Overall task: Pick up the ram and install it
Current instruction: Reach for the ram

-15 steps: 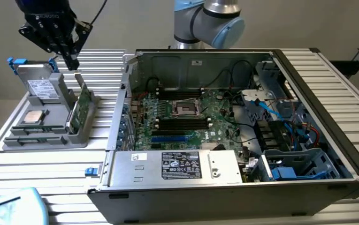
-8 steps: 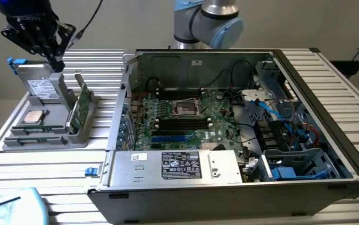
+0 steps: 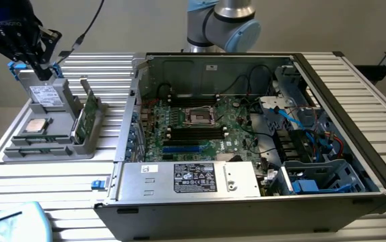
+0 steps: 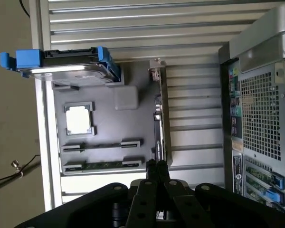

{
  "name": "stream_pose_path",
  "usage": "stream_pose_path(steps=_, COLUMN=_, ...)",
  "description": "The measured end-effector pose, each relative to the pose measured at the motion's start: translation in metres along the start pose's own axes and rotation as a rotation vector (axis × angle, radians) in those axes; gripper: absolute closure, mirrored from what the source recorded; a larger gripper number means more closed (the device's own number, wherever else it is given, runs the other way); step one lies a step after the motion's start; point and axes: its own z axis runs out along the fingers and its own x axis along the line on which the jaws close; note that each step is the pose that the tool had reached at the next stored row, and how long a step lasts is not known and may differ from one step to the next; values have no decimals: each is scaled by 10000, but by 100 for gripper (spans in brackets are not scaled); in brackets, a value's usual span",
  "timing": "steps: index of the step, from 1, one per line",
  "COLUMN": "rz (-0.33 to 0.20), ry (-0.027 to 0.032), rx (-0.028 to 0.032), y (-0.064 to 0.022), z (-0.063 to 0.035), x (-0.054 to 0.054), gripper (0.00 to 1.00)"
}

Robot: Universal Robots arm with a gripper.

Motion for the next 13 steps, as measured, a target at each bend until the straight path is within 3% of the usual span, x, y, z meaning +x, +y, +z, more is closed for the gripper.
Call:
stream_pose_path(steps=8, rz=24, ry=512, rx=36, y=-104, z=64, x=177, gripper=89)
stream_pose_path(steps=13, rz=36, ry=766, rx=55, y=-148, z=125, x=299, gripper=89)
